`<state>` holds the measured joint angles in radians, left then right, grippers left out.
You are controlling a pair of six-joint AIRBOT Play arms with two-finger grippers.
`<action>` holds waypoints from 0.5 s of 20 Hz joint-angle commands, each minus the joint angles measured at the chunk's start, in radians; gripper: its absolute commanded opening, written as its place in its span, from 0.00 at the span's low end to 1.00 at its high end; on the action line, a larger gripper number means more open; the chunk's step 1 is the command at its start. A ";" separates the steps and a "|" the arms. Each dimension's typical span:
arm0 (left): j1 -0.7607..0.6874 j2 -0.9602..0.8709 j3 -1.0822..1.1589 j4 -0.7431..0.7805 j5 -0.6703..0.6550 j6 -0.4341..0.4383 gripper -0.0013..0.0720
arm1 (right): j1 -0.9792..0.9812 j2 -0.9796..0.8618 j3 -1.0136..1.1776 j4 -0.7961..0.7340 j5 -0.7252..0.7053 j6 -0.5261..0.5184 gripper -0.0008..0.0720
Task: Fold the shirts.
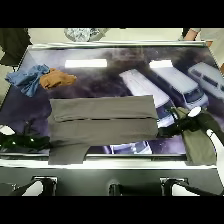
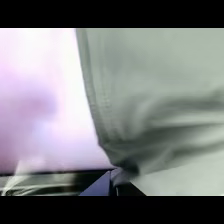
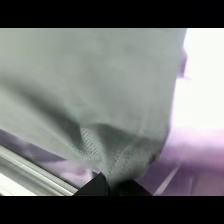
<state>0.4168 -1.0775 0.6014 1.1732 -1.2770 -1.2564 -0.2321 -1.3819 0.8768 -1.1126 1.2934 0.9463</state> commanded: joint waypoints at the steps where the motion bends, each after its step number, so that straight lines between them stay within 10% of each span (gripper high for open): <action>1: -0.001 0.045 0.148 -0.138 -0.031 -0.036 0.05 | 0.001 0.019 0.137 0.020 0.088 -0.030 0.08; 10: -0.061 -0.299 0.614 -0.278 0.108 -0.103 0.05 | 0.134 -0.298 0.684 -0.105 -0.021 0.117 0.09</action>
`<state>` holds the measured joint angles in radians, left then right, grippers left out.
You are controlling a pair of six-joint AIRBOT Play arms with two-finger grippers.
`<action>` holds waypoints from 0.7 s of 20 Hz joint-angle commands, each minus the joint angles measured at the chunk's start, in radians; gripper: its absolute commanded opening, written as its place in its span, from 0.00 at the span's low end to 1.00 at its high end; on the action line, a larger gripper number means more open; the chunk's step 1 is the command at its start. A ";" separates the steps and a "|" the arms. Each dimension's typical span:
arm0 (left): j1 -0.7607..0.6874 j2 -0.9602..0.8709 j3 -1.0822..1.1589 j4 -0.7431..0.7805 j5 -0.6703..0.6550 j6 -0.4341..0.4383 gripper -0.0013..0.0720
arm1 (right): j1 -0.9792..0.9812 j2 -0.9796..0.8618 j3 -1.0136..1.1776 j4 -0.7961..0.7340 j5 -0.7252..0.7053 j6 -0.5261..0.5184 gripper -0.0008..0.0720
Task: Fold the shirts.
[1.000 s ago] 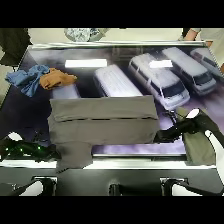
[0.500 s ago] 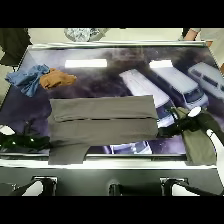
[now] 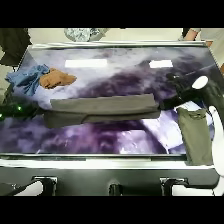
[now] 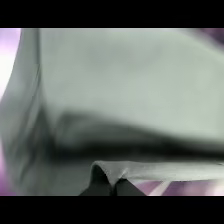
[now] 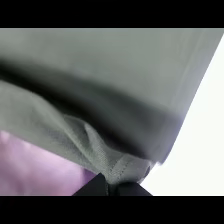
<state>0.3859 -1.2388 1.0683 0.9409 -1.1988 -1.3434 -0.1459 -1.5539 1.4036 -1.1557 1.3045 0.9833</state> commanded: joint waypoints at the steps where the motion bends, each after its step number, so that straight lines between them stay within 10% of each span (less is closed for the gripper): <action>1: -0.041 -0.206 0.199 -0.046 0.029 -0.036 0.05 | 0.054 -0.177 0.195 -0.060 -0.032 0.095 0.09; 11: -0.057 -0.496 0.300 -0.011 -0.035 -0.082 0.06 | 0.094 -0.337 0.248 0.029 -0.137 0.127 0.16; 12: -0.056 -0.495 0.306 -0.016 -0.042 -0.082 0.15 | 0.086 -0.330 0.256 0.033 -0.125 0.127 0.43; 13: -0.056 -0.495 0.322 -0.017 -0.060 -0.077 0.45 | 0.074 -0.317 0.266 0.032 -0.108 0.118 0.88; 14: -0.055 -0.494 0.342 -0.017 -0.084 -0.066 0.65 | 0.057 -0.298 0.276 0.036 -0.080 0.093 0.96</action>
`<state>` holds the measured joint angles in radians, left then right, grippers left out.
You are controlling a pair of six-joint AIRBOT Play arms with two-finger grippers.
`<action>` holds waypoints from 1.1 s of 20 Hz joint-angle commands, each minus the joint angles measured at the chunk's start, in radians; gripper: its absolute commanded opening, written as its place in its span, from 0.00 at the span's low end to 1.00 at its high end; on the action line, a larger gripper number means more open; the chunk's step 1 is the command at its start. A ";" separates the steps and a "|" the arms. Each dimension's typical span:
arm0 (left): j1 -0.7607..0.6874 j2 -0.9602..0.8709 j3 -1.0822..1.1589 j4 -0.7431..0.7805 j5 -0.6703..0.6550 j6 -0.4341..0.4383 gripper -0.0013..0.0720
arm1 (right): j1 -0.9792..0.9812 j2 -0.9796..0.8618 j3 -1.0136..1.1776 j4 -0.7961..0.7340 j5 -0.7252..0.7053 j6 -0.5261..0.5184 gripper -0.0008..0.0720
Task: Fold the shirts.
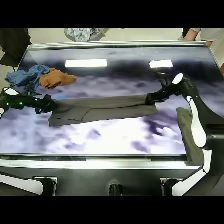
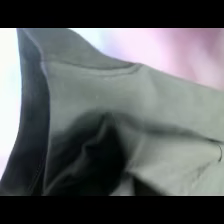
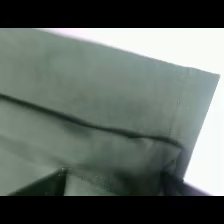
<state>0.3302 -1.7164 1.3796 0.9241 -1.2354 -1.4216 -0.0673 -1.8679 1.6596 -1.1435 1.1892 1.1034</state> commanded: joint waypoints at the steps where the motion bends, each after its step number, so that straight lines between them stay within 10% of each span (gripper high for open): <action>1: 0.000 -0.010 0.051 -0.001 -0.075 0.039 0.64 | -0.044 0.033 0.027 0.033 0.060 -0.043 0.97; 14: -0.139 0.347 0.078 -0.002 -0.080 0.079 0.64 | -0.097 -0.129 -0.006 0.217 0.163 0.092 0.94; 15: -0.161 0.356 0.078 -0.001 -0.080 0.079 0.64 | -0.088 -0.130 -0.006 0.205 0.161 0.095 0.81; 17: -0.215 0.352 0.075 -0.001 -0.071 0.079 0.64 | -0.078 -0.124 -0.005 0.231 0.159 0.095 0.08; 20: -0.330 0.306 0.074 -0.001 0.003 0.079 0.61 | -0.078 -0.060 -0.005 0.298 0.187 0.018 0.09; 22: -0.431 0.246 0.074 -0.001 0.057 0.077 0.08 | -0.078 0.018 -0.005 0.297 0.209 0.014 0.09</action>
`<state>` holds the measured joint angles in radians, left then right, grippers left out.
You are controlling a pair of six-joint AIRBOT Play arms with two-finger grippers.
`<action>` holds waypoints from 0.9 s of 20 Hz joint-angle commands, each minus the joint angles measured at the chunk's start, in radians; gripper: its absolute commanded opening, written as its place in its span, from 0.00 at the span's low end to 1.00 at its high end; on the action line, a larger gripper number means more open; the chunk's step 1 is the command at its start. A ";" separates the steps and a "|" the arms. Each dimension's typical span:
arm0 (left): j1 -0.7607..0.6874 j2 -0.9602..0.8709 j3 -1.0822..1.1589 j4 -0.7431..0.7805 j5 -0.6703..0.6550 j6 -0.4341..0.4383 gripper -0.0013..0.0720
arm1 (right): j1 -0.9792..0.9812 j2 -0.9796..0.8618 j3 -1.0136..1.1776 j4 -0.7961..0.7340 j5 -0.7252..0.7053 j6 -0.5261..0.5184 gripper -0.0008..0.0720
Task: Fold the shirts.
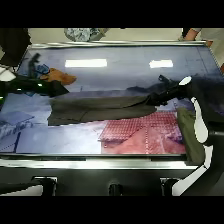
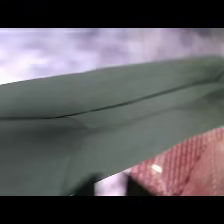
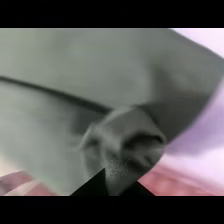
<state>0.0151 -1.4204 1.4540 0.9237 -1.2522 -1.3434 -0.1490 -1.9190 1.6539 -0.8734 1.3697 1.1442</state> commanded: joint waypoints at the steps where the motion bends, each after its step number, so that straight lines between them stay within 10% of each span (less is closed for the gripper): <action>1: -0.172 -0.087 0.000 -0.001 0.106 -0.010 0.06 | 0.004 0.115 0.001 0.027 0.043 -0.026 0.09; 9: -0.490 -0.339 0.001 -0.163 0.395 -0.192 0.06 | 0.005 0.480 0.001 0.019 0.188 -0.018 0.09; 18: -0.719 -0.524 0.003 -0.805 0.636 -0.032 0.05 | 0.005 0.704 0.001 -0.034 0.246 0.049 0.09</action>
<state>-0.6464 -1.9060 1.4563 0.3363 -0.7025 -1.4738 -0.1452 -1.2644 1.6539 -0.8684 1.6005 1.1694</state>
